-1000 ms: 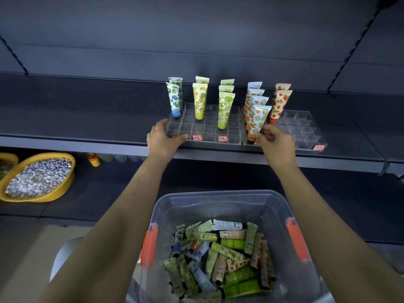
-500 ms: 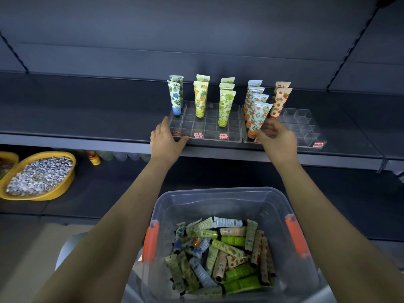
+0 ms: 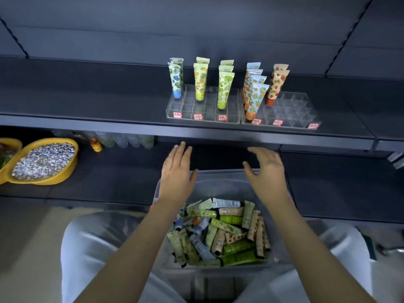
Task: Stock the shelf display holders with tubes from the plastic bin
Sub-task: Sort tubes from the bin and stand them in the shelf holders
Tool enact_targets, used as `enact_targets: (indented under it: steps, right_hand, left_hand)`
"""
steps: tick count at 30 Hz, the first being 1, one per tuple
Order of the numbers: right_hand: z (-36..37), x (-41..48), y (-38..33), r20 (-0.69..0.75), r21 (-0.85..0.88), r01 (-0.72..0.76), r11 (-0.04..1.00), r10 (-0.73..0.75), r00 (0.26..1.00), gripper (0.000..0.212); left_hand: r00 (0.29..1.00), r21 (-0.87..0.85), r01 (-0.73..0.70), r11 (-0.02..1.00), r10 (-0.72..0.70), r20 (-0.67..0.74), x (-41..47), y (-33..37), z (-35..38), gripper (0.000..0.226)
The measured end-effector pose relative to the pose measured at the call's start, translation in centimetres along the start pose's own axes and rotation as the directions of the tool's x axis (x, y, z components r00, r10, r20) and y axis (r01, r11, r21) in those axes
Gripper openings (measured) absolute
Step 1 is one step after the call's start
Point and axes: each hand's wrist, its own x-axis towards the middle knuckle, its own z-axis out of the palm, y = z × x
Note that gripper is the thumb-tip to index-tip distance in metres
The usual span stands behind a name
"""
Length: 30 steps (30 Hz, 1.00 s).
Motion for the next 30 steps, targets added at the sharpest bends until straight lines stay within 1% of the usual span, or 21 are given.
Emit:
enact_targets:
  steps: [3, 5, 8, 10, 13, 15, 18, 20, 22, 24, 27, 30]
  right_hand:
    - [1.4, -4.0, 1.2, 0.137, -0.024, -0.051, 0.998, 0.054, 0.989, 0.037]
    - [2.3, -6.5, 2.3, 0.218, -0.066, -0.088, 0.994, 0.100, 0.971, 0.036]
    - [3.3, -9.7, 3.6, 0.305, -0.113, -0.105, 0.988, 0.135, 0.943, 0.034]
    - [3.9, -11.1, 4.4, 0.353, -0.128, -0.122, 0.984, 0.160, 0.922, 0.034]
    - [4.4, -11.7, 5.1, 0.403, -0.144, -0.134, 0.980, 0.182, 0.897, 0.035]
    - [4.8, -11.5, 5.3, 0.420, -0.139, -0.130, 0.982, 0.177, 0.890, 0.035]
    - [5.6, -11.6, 5.7, 0.470, -0.120, -0.158, 0.980, 0.196, 0.861, 0.036]
    - [6.2, -11.9, 5.9, 0.530, -0.124, -0.199, 0.972, 0.235, 0.815, 0.037]
    - [6.8, -12.0, 6.1, 0.607, -0.131, -0.238, 0.962, 0.268, 0.748, 0.040]
    - [7.4, -11.8, 6.3, 0.678, -0.102, -0.302, 0.948, 0.288, 0.676, 0.042]
    - [8.1, -11.5, 6.7, 0.723, -0.087, -0.379, 0.921, 0.321, 0.612, 0.042]
    - [8.8, -11.1, 7.1, 0.754, -0.108, -0.420, 0.901, 0.350, 0.555, 0.041]
  left_hand:
    - [0.990, -0.045, -0.004, 0.999, 0.010, 0.141, -3.6, -0.4, 1.8, 0.062]
    - [0.971, -0.059, 0.028, 0.998, -0.014, 0.238, -6.0, -0.9, 3.0, 0.063]
    - [0.934, -0.046, 0.080, 0.996, -0.059, 0.352, -9.3, -1.4, 4.8, 0.061]
    - [0.911, -0.043, 0.118, 0.992, -0.091, 0.401, -10.9, -1.8, 5.8, 0.058]
    - [0.878, -0.033, 0.151, 0.988, -0.119, 0.463, -11.6, -2.3, 6.8, 0.058]
    - [0.864, -0.025, 0.164, 0.986, -0.132, 0.485, -11.4, -2.6, 7.1, 0.060]
    - [0.833, 0.001, 0.223, 0.975, -0.191, 0.519, -11.3, -3.0, 7.8, 0.061]
    - [0.812, 0.020, 0.242, 0.970, -0.213, 0.544, -11.3, -3.2, 8.3, 0.061]
    - [0.806, 0.013, 0.226, 0.974, -0.195, 0.559, -11.2, -3.2, 8.7, 0.058]
    - [0.799, -0.007, 0.228, 0.974, -0.183, 0.573, -10.8, -3.0, 9.1, 0.055]
    - [0.769, -0.011, 0.255, 0.967, -0.196, 0.609, -10.5, -2.8, 9.9, 0.053]
    - [0.715, 0.003, 0.289, 0.957, -0.218, 0.664, -10.1, -2.9, 10.7, 0.055]
